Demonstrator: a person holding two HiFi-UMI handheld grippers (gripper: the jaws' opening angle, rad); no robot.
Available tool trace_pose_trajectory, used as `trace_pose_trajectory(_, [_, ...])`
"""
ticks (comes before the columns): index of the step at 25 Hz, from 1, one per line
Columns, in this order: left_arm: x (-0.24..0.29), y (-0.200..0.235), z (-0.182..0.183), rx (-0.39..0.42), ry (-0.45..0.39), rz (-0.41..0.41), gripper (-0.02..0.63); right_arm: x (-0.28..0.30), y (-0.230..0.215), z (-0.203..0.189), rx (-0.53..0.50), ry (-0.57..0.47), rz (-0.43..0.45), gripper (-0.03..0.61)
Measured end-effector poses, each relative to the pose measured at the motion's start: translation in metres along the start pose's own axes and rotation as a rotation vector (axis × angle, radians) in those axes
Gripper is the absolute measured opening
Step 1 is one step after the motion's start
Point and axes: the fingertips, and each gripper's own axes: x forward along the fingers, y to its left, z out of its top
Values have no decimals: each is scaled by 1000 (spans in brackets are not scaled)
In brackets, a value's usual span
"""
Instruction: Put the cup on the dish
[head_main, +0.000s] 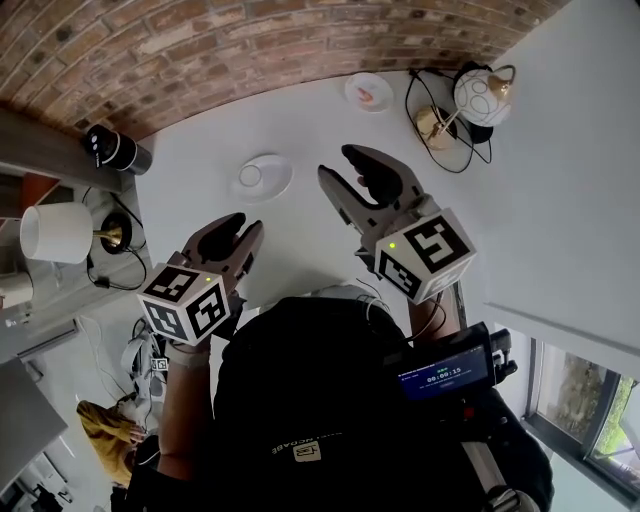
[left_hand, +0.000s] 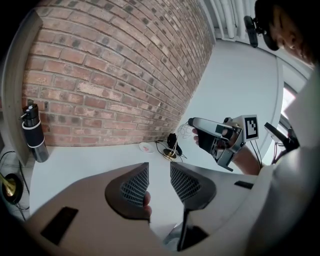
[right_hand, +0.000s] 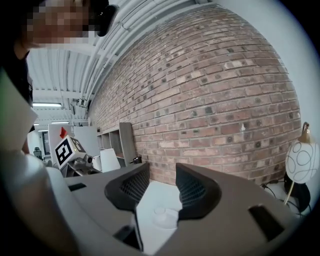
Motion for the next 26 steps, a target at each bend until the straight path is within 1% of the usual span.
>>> trace_pose_trajectory(2, [-1, 2, -1, -2, -3, 1, 137, 3, 2, -3, -13, 8, 4, 167])
trace_pose_trajectory(8, [1, 4, 0, -9, -1, 10, 137, 6, -3, -4, 2, 8, 8, 167])
trace_pose_trajectory(15, [-2, 9, -4, -9, -11, 3, 138, 11, 5, -7, -11, 14, 6, 167])
trace_pose_trajectory(26, [-1, 13, -1, -26, 10, 23, 138, 15, -1, -6, -5, 31, 15, 167])
